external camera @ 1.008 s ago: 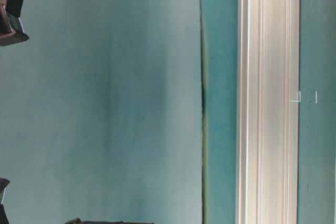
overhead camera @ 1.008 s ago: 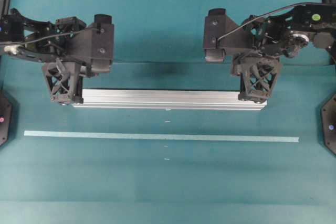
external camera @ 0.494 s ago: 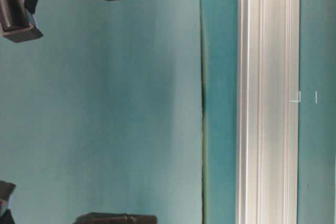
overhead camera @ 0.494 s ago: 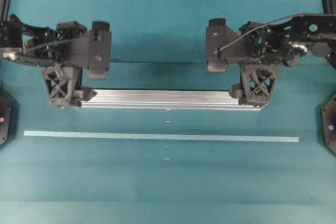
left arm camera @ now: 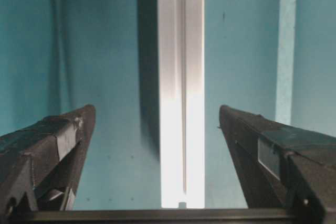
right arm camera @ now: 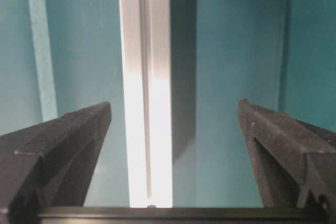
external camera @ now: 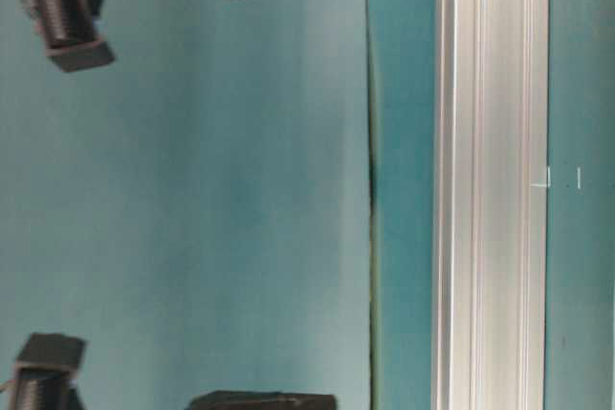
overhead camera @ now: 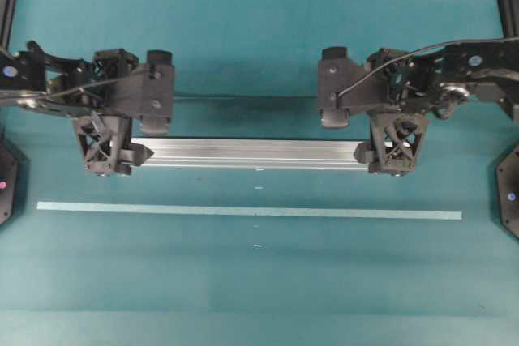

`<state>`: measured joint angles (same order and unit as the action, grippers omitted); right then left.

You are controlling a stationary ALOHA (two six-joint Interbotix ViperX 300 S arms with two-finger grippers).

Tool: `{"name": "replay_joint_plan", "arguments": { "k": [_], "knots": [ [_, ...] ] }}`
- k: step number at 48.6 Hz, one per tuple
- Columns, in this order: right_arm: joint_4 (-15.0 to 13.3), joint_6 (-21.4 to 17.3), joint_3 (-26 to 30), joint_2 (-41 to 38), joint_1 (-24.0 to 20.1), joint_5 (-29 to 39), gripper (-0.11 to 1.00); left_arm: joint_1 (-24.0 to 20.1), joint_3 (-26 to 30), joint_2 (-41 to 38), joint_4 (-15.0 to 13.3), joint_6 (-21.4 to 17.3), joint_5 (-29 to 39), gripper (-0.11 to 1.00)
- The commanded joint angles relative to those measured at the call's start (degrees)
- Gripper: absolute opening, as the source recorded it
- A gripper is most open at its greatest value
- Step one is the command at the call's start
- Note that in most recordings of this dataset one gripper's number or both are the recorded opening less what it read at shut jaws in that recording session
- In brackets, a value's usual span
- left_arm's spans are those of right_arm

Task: Lift the metal rail with both hands and move it towards you.
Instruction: 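Lower both open grippers down around the rail ends, then close both grippers on the rail near each end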

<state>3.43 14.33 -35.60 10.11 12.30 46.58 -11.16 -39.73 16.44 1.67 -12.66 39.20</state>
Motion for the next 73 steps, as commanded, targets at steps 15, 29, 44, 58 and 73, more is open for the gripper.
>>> {"name": "replay_joint_plan", "arguments": {
  "k": [15, 29, 44, 58, 73],
  "knots": [
    [1.93, 0.35, -2.11, -3.6, -2.02, -4.83, 1.0, 0.09, -0.26, -4.22, 0.0, 0.79, -3.52, 0.98],
    [2.29, 0.26, -4.22, -5.27, -2.37, -8.88, 1.0, 1.14, -2.37, -5.45, 0.0, 1.14, -7.29, 0.98],
    [2.29, 0.35, -5.27, -6.94, -2.37, -10.63, 1.0, 0.97, -2.81, -8.26, 0.0, 1.41, -10.81, 0.98],
    [2.29, 0.53, -6.94, -8.79, -1.85, -14.24, 1.0, 0.7, -3.87, -11.43, 0.0, 1.58, -13.01, 0.98],
    [2.29, 0.53, -8.09, -10.46, -1.14, -17.31, 1.0, 0.7, -5.45, -14.24, 0.0, 1.93, -17.67, 0.98]
  ]
}}
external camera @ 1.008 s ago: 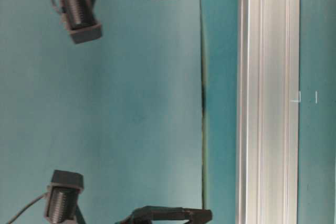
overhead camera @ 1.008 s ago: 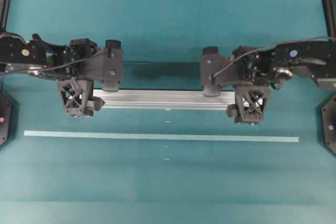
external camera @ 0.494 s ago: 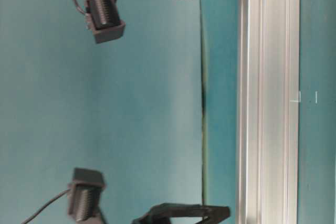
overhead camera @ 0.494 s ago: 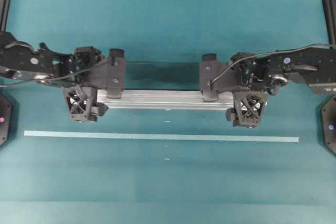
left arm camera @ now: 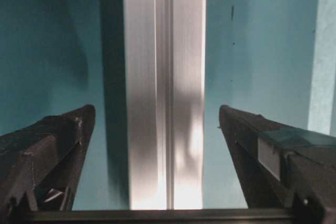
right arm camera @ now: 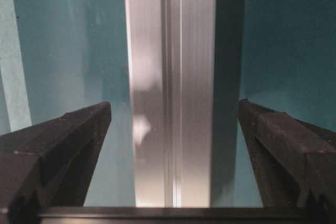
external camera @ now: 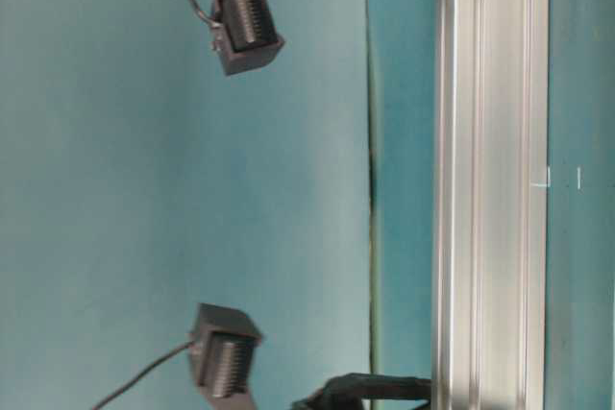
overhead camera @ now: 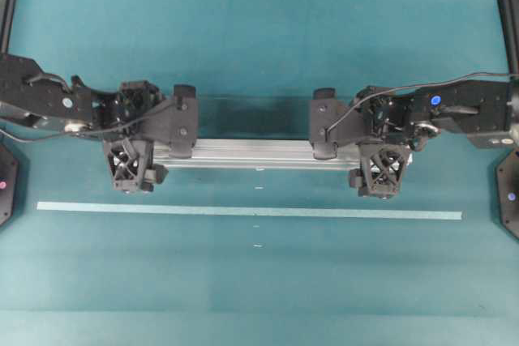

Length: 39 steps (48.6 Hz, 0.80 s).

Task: Lift the metal rail with both hands and move it towards you.
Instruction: 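Close both grippers on the rail near each end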

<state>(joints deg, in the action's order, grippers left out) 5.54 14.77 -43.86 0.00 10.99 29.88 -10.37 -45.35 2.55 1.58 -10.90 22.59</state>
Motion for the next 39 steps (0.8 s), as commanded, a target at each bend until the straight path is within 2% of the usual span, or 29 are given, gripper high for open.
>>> {"name": "replay_joint_plan", "arguments": {
  "k": [1, 12, 29, 34, 37, 39],
  "knots": [
    [0.09, 0.09, 0.18, -0.35, 0.18, -0.62, 1.0, -0.09, 0.18, -0.62, 0.09, 0.26, -1.32, 0.98],
    [0.09, 0.09, -0.35, -0.44, 1.05, -0.97, 1.0, -0.09, -0.26, -2.55, 0.09, 1.93, -4.31, 0.98],
    [0.09, 0.09, -0.79, -0.44, 1.05, -1.41, 0.99, -0.09, -0.53, -2.64, 0.09, 2.29, -4.57, 0.95],
    [0.09, -0.44, -0.79, -0.44, 0.97, -1.41, 0.97, 0.09, -0.53, -2.46, 0.09, 2.2, -4.66, 0.82],
    [0.09, -0.53, -0.79, -0.44, 0.79, -1.41, 0.91, 0.26, -0.53, -2.37, 0.09, 2.11, -4.57, 0.68],
    [0.09, -0.62, -0.79, -0.44, 0.62, -1.41, 0.82, 0.35, -0.44, -2.37, 0.18, 2.11, -4.57, 0.56]
  ]
}}
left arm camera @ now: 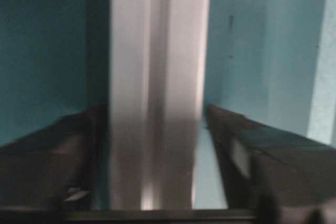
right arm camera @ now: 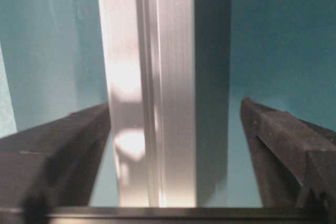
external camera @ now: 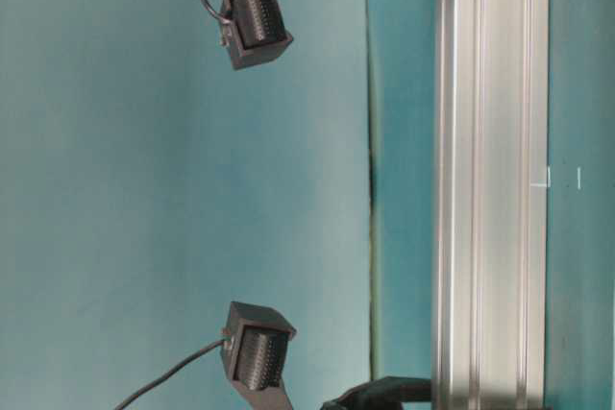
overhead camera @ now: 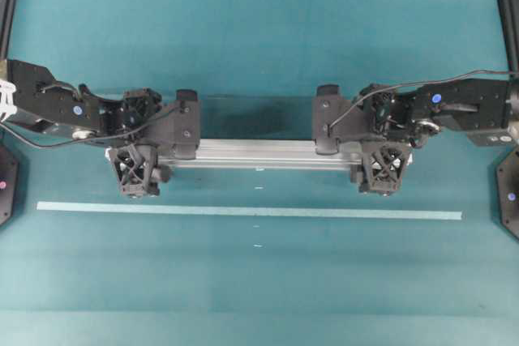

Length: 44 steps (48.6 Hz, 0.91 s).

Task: Lift the metal rail with both hands and move it towards you.
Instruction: 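Close both grippers on the rail near each end, then lift the held rail off the table with both grippers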

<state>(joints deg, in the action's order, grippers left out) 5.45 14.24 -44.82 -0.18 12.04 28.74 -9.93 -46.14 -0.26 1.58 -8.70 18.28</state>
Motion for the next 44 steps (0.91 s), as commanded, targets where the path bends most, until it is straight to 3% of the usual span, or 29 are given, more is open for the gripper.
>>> {"name": "replay_joint_plan", "arguments": {
  "k": [1, 5, 9, 37, 44],
  "knots": [
    [0.18, -0.09, 0.18, -0.26, -0.53, -0.26, 0.77, -0.09, 0.35, 0.53, 0.09, -0.09, -0.26, 0.51],
    [0.18, -0.09, 0.26, -0.26, -0.7, -0.26, 0.56, 0.0, 0.53, 0.53, 0.09, -0.09, -0.53, 0.3],
    [0.26, 0.0, 0.35, -0.44, -0.7, -0.18, 0.38, 0.09, 0.53, 0.53, 0.09, 0.0, -0.97, 0.29],
    [1.32, 0.0, 0.26, -0.44, -0.44, 0.26, 0.37, 0.53, 0.7, 0.53, 0.09, -0.35, -1.23, 0.29],
    [2.37, -0.09, 2.02, 1.05, 0.09, 4.57, 0.37, 0.44, 2.29, 2.72, 0.09, -0.26, 1.49, 0.29]
  ]
}}
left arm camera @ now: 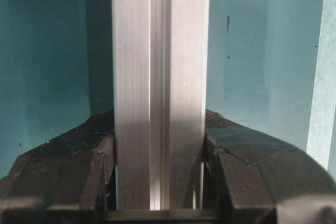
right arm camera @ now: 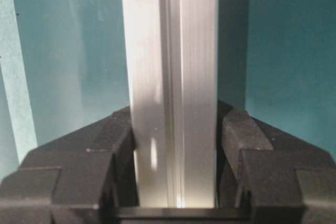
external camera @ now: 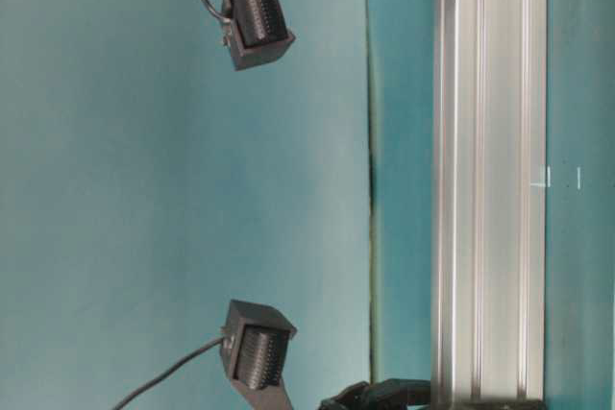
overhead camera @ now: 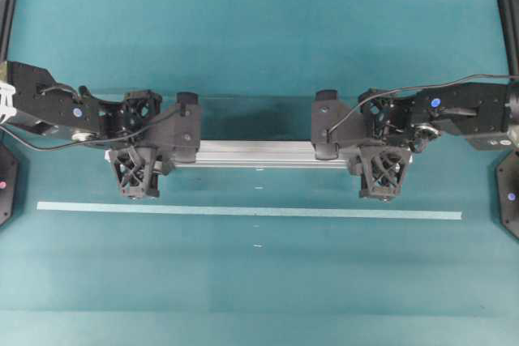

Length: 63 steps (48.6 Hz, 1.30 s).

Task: Lift the metal rail with both hands and move it towards you.
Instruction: 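Lift the held rail off the table with both grippers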

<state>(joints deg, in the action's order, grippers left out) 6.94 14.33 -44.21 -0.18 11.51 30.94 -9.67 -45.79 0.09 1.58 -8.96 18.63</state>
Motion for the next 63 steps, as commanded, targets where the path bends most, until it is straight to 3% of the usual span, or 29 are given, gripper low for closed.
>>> {"name": "replay_joint_plan", "arguments": {
  "k": [1, 14, 31, 50, 63],
  "knots": [
    [1.14, -0.18, 1.76, 1.49, 0.7, 3.43, 0.37, 0.18, 2.29, 2.9, 0.09, 0.09, 1.85, 0.29],
    [1.49, -0.62, 9.14, 6.94, 1.85, 18.9, 0.37, 0.26, 8.53, 9.76, 0.09, 0.0, 16.7, 0.29],
    [1.49, -7.21, 21.53, 12.3, 2.55, 39.11, 0.37, 0.18, 16.7, 18.46, 0.09, 2.46, 32.26, 0.29],
    [1.49, -14.68, 34.19, 13.1, 1.93, 54.23, 0.37, 1.23, 27.25, 22.85, 0.09, 5.45, 45.09, 0.29],
    [1.49, -16.52, 42.1, 13.18, 0.35, 58.54, 0.37, 2.55, 36.3, 22.59, 0.09, 5.89, 53.17, 0.29]
  ]
}}
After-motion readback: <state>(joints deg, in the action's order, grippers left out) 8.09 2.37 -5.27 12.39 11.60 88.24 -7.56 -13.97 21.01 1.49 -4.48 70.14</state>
